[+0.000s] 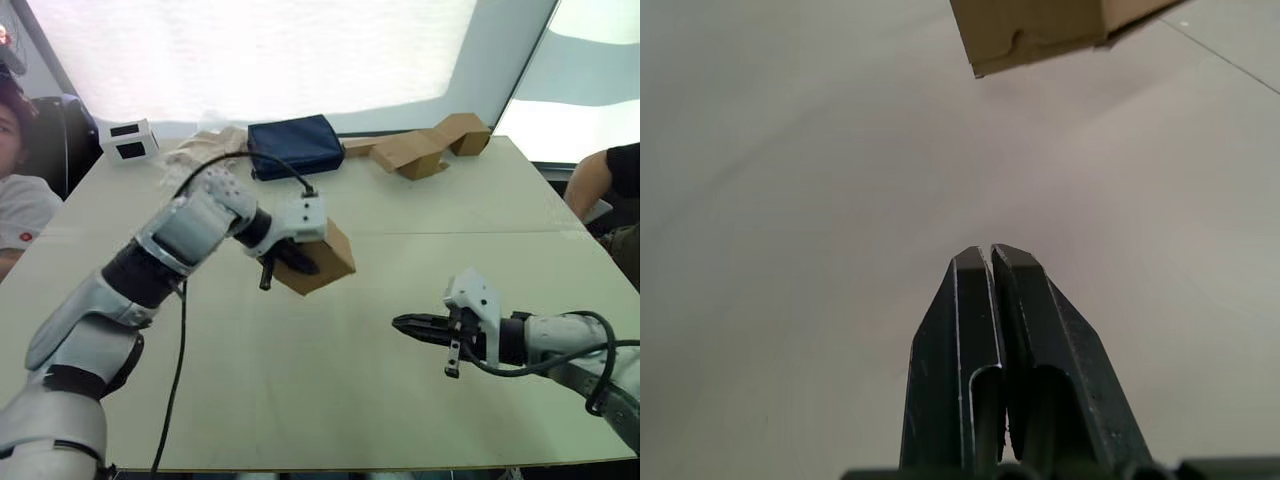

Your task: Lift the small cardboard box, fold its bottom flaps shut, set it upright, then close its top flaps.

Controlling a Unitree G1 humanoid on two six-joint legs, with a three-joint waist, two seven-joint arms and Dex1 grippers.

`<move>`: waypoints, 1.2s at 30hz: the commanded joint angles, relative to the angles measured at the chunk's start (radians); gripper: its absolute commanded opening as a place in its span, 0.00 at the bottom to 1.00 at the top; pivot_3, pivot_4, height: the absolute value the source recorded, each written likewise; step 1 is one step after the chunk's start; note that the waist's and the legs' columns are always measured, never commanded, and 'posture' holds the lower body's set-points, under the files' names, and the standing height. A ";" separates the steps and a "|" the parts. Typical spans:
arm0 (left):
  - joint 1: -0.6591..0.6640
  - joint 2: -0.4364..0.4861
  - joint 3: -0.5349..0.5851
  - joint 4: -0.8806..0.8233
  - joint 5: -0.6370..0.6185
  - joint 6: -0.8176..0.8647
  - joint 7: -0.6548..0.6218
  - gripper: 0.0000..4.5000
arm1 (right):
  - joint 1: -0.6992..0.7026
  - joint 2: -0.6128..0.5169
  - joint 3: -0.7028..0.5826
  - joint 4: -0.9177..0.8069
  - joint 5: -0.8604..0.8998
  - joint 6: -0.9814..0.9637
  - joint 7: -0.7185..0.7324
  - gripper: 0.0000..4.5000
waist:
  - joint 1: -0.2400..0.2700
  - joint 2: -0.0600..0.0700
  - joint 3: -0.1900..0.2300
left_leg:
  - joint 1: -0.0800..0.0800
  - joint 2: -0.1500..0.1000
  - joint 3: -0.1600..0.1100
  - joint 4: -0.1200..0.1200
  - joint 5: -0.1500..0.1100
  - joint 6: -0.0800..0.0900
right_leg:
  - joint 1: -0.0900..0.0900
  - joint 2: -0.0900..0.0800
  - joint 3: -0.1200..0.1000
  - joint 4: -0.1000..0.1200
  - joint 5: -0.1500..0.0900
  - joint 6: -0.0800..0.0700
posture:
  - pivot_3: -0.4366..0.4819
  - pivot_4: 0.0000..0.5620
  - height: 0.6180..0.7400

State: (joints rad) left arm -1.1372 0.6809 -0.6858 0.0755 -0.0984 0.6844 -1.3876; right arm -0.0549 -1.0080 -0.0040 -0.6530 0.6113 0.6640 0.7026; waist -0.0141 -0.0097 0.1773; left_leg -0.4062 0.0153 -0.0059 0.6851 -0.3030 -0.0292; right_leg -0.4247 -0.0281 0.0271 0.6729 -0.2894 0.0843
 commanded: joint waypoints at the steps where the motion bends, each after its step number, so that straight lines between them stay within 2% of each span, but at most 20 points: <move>1: -0.027 -0.001 -0.044 -0.022 0.067 -0.062 -0.065 0.00 | 0.028 -0.037 0.052 -0.095 -0.138 -0.010 -0.041 0.02 | 0.002 0.000 0.000 | 0.000 0.000 0.000 0.000 0.000 0.000 | 0.000 0.000 0.000 0.000 0.000 0.000 | 0.48 0.27 1.00; 6: -0.043 -0.033 -0.055 0.000 0.099 -0.090 -0.129 0.00 | 0.091 0.009 0.064 -0.147 -0.180 0.000 -0.079 0.02 | 0.003 0.000 0.000 | -0.001 0.000 0.000 0.001 0.000 0.000 | 0.000 -0.001 0.000 0.000 0.000 0.000 | 0.48 0.27 1.00; 9: -0.070 -0.068 -0.038 0.044 0.107 -0.088 -0.146 0.16 | 0.117 0.045 0.063 -0.139 -0.201 -0.003 -0.097 0.00 | 0.005 0.000 0.000 | -0.001 0.000 0.000 0.001 0.000 0.000 | 0.000 -0.001 0.000 0.000 0.000 0.000 | 0.48 0.27 1.00; 13: -0.112 -0.103 -0.003 0.087 0.076 -0.046 -0.196 0.50 | 0.108 0.079 0.077 -0.113 -0.236 -0.008 -0.098 0.00 | 0.001 0.000 0.000 | -0.001 0.000 0.000 0.001 0.000 0.000 | 0.000 -0.001 0.000 0.000 0.000 0.000 | 0.48 0.27 1.00; 18: -0.174 -0.092 0.021 0.105 -0.033 -0.015 -0.227 0.50 | 0.083 0.097 0.073 -0.083 -0.251 -0.018 -0.066 0.00 | 0.000 0.000 0.000 | 0.000 0.000 0.000 0.001 0.000 0.000 | 0.000 0.000 0.000 0.000 0.000 0.000 | 0.48 0.27 1.00; 22: -0.233 -0.047 0.056 0.146 -0.129 0.026 -0.227 0.50 | 0.030 0.098 0.078 -0.037 -0.257 -0.035 -0.022 0.00 | 0.000 0.000 0.000 | 0.000 0.000 0.000 0.001 0.000 0.000 | 0.000 0.000 0.000 0.000 0.000 0.000 | 0.48 0.27 1.00; 26: -0.233 -0.036 0.214 0.216 -0.200 0.046 -0.194 0.50 | -0.027 0.142 0.059 0.020 -0.242 -0.044 -0.016 0.00 | -0.002 0.000 0.000 | 0.000 0.000 0.000 0.001 0.000 0.000 | 0.000 0.000 0.000 0.001 0.000 0.000 | 0.48 0.27 1.00; 29: -0.190 -0.040 0.335 0.280 -0.200 0.073 -0.063 0.50 | -0.058 0.203 0.041 0.077 -0.242 -0.052 -0.041 0.00 | 0.001 0.000 0.000 | 0.000 0.000 -0.001 0.002 0.000 0.000 | 0.000 0.000 0.000 0.001 0.000 0.000 | 0.48 0.27 1.00; 31: -0.108 -0.023 0.428 0.285 -0.201 0.063 0.036 0.50 | -0.083 0.273 0.024 0.117 -0.219 -0.046 -0.071 0.00 | -0.002 0.000 -0.001 | 0.000 0.001 0.000 0.002 0.000 0.000 | 0.000 -0.001 0.000 0.001 0.000 0.000 | 0.48 0.27 1.00; 34: 0.001 -0.023 0.546 0.264 -0.205 0.048 0.173 0.36 | -0.095 0.319 0.017 0.159 -0.229 -0.046 -0.085 0.00 | -0.003 0.000 -0.001 | 0.001 0.002 0.000 0.002 0.000 0.000 | -0.001 -0.001 0.001 0.005 0.000 0.000 | 0.48 0.27 1.00; 36: 0.059 -0.027 0.594 0.240 -0.206 0.033 0.236 0.18 | -0.096 0.328 0.021 0.183 -0.247 -0.051 -0.089 0.00 | 0.001 0.000 -0.001 | 0.000 0.002 0.000 0.004 0.000 0.000 | -0.002 -0.002 0.000 0.007 0.000 0.000 | 0.48 0.27 1.00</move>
State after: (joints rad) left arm -1.0838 0.6480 -0.1686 0.3600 -0.2944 0.7369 -1.2163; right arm -0.1364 -0.6874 0.0357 -0.4687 0.3741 0.6303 0.6219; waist -0.0131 -0.0099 0.1767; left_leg -0.4072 0.0173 -0.0063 0.6905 -0.3029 -0.0292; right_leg -0.4272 -0.0303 0.0276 0.6809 -0.2895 0.0842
